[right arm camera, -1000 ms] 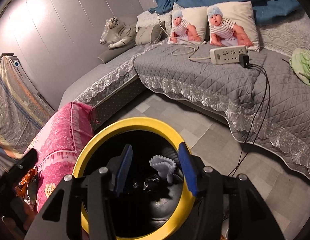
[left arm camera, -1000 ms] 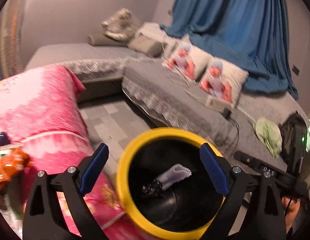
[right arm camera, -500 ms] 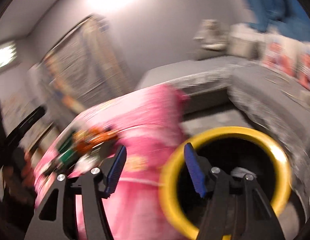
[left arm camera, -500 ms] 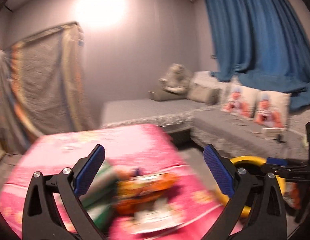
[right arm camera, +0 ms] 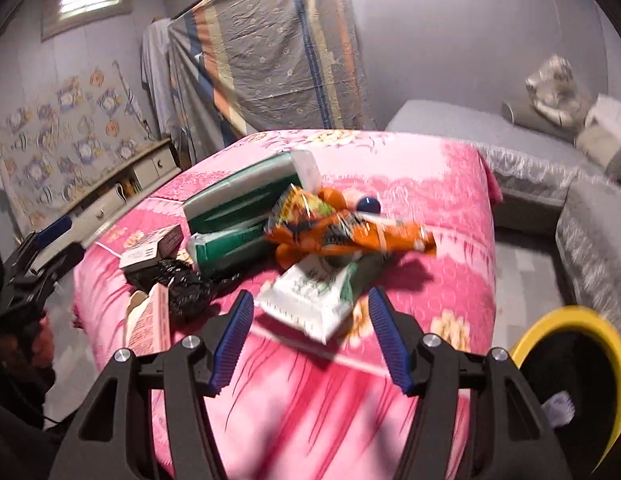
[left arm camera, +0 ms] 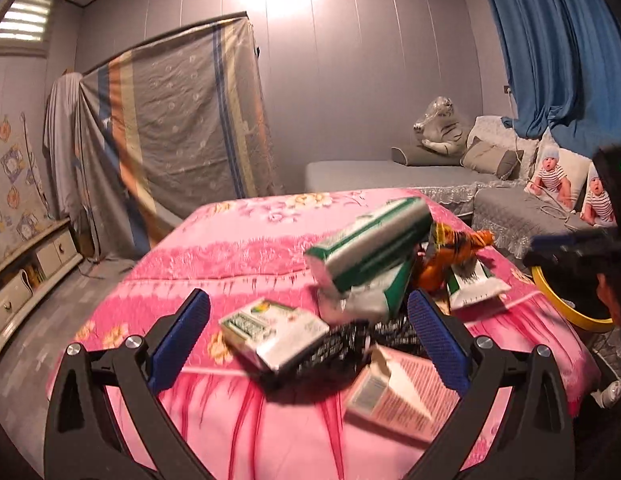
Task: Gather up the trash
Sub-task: 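Move both tools back over the trash pile on the bed, then grasp the orange snack bag with the right tool while the left tool grasps the white-green medicine box, then carry snack bag and medicine box over the yellow bin and release both, then move both tools back over the remaining trash on the bed, then grasp the white tissue pack with green trim with the right tool, then lift the tissue pack with the right tool while the left tool grasps a black plastic bag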
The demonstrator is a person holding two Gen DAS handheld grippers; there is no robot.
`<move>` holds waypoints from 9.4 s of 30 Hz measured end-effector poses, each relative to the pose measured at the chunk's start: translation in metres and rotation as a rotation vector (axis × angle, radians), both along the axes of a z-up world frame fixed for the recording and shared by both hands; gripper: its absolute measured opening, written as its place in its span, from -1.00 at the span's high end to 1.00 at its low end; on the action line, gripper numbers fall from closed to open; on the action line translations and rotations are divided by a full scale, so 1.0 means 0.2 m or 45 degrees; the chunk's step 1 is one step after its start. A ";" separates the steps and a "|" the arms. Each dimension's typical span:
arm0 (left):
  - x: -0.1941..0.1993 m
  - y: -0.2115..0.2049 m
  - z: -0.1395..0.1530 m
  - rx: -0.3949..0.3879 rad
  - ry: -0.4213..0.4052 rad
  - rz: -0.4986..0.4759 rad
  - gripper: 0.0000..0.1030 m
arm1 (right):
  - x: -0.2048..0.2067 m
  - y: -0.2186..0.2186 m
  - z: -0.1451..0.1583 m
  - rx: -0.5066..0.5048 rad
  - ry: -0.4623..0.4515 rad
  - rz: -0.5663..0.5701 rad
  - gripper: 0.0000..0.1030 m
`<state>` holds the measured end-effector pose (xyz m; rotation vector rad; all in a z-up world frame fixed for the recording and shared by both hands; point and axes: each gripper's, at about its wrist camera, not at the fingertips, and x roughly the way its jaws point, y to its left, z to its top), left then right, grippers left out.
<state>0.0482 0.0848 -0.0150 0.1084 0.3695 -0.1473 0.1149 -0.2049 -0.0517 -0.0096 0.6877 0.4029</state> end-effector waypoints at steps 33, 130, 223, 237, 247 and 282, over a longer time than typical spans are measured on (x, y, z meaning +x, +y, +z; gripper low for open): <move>0.06 0.06 -0.10 -0.143 0.240 -0.020 -0.84 | 0.34 0.23 0.02 -0.356 -0.151 0.084 0.68; 0.49 -1.46 0.15 0.057 0.332 -0.570 -0.32 | -0.26 -1.05 0.03 0.229 -0.141 -0.643 0.66; 0.16 0.13 -0.15 -0.067 0.170 0.020 -0.83 | 0.42 0.09 0.08 0.270 0.263 0.033 -0.27; 0.17 0.22 -0.19 -0.099 0.176 0.061 -0.83 | 1.05 0.16 -0.06 0.593 0.780 -0.038 -0.42; 0.18 0.24 -0.21 -0.095 0.196 0.098 -0.83 | 1.07 0.26 -0.03 0.466 0.745 0.019 0.07; 0.45 0.22 -0.39 -0.307 0.534 -0.123 -0.12 | 0.58 -0.13 0.40 0.640 0.364 0.017 0.25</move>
